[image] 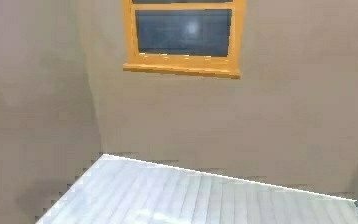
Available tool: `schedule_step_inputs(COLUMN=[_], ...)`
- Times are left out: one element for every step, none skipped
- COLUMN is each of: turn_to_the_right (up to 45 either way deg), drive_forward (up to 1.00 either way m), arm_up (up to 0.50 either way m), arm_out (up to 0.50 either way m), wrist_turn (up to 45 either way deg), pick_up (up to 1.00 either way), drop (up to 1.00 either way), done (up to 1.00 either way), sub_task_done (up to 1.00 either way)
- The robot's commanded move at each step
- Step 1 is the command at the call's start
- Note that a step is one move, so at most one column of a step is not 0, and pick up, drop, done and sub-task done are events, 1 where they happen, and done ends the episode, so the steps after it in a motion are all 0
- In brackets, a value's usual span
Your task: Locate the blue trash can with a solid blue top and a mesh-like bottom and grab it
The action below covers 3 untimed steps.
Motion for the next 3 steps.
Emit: schedule_step_inputs(turn_to_the_right=[45.0, 9.0, 0.0], drive_forward=[0.00, 0.00, 0.15], arm_up=[0.00, 0.00, 0.00], arm_out=[0.00, 0.00, 0.00], wrist_turn=[0.0, 0.0, 0.0], pick_up=[0.00, 0.00, 0.00], drop=[0.00, 0.00, 0.00], done=[0.00, 0.00, 0.00], sub_task_done=[0.00, 0.00, 0.00])
